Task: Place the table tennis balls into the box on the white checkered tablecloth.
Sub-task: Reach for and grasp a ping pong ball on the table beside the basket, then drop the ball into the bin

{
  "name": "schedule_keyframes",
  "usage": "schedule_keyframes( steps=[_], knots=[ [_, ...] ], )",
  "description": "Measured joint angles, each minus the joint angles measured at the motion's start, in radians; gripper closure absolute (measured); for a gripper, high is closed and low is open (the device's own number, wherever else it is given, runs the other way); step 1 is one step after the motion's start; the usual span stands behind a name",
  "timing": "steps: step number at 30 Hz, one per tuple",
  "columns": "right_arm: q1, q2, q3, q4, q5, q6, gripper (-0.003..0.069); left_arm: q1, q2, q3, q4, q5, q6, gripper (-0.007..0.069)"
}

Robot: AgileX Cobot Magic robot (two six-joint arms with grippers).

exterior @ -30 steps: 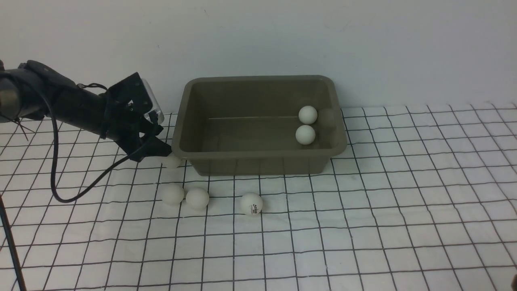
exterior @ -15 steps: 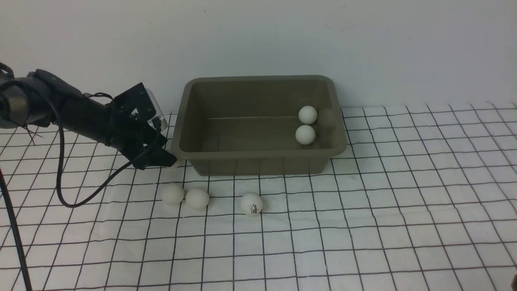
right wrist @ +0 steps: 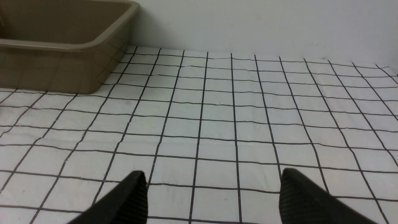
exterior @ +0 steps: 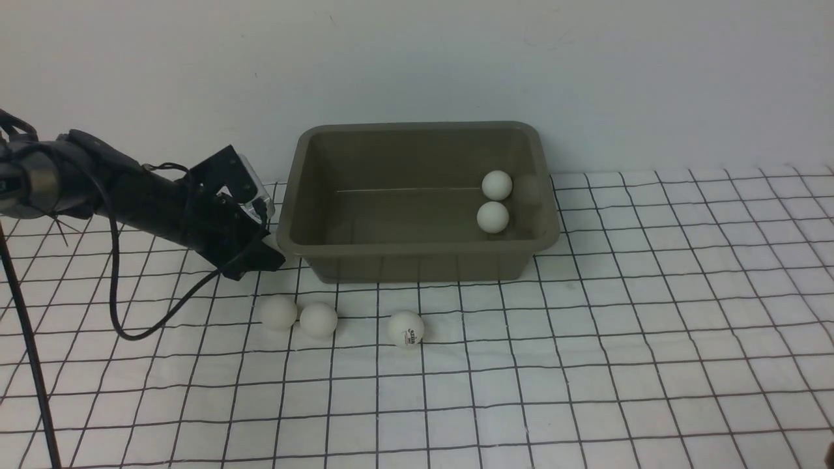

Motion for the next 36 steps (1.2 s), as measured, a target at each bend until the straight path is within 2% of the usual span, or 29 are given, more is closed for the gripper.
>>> schedule_keyframes(
  steps=[7, 10, 13, 15, 18, 20, 22, 29, 31, 34, 36],
  knots=[
    [0.0, 0.0, 0.0, 0.0, 0.0, 0.0, 0.0144, 0.008, -0.027, 0.0, 0.032, 0.006, -0.019, 0.0286],
    [0.0, 0.0, 0.0, 0.0, 0.0, 0.0, 0.0144, 0.051, -0.111, 0.0, 0.044, -0.003, -0.06, 0.0286],
    [0.0, 0.0, 0.0, 0.0, 0.0, 0.0, 0.0144, 0.099, -0.182, 0.0, -0.045, 0.007, -0.065, 0.0283],
    [0.0, 0.0, 0.0, 0.0, 0.0, 0.0, 0.0144, 0.113, -0.217, 0.0, -0.148, 0.052, -0.001, 0.0283],
    [0.0, 0.0, 0.0, 0.0, 0.0, 0.0, 0.0144, 0.068, -0.228, 0.0, -0.283, 0.132, 0.097, 0.0283],
    [0.0, 0.0, 0.0, 0.0, 0.0, 0.0, 0.0144, 0.018, -0.216, 0.0, -0.297, 0.133, 0.107, 0.0283],
    [0.0, 0.0, 0.0, 0.0, 0.0, 0.0, 0.0144, -0.045, -0.189, 0.0, -0.282, 0.117, 0.108, 0.0283],
    [0.0, 0.0, 0.0, 0.0, 0.0, 0.0, 0.0144, -0.109, -0.16, 0.0, -0.184, 0.076, 0.114, 0.0281],
    [0.0, 0.0, 0.0, 0.0, 0.0, 0.0, 0.0144, -0.109, -0.16, 0.0, -0.188, 0.076, 0.111, 0.0253],
    [0.0, 0.0, 0.0, 0.0, 0.0, 0.0, 0.0144, -0.109, -0.166, 0.0, -0.221, 0.087, 0.052, 0.0137],
    [0.0, 0.0, 0.0, 0.0, 0.0, 0.0, 0.0144, -0.106, -0.2, 0.001, -0.202, 0.088, -0.019, 0.0088]
  ],
)
